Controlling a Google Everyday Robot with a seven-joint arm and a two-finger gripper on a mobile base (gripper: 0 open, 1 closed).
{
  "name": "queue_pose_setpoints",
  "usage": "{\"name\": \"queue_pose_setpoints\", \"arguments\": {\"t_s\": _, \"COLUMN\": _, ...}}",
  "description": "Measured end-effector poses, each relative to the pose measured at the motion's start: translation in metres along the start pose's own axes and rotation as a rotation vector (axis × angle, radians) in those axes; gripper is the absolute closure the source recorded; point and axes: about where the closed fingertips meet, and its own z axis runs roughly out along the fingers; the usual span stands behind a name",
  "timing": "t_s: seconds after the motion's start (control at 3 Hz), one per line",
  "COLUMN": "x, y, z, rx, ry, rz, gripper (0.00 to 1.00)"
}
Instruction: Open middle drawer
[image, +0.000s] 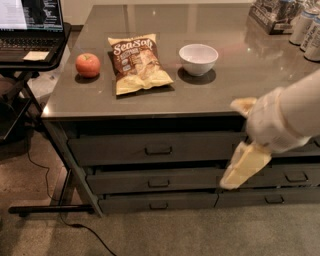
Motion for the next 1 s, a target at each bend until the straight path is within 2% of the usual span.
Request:
{"name": "queue_pose_setpoints", "arguments": {"t_s": 0.33, "x": 0.010, "y": 0.042, "z": 0.085, "rx": -0.082, "ry": -0.100, "rz": 0.057, "gripper": 0.00}}
{"name": "queue_pose_setpoints", "arguments": {"t_s": 0.67, "x": 0.027, "y": 0.086, "z": 0.185, "rx": -0.129, "ry": -0.239, "rz": 0.136, "gripper": 0.00}}
{"name": "queue_pose_setpoints", "arguments": {"t_s": 1.0, "x": 0.026, "y": 0.086, "z": 0.184, "rx": -0.128, "ry": -0.238, "rz": 0.137, "gripper": 0.00}}
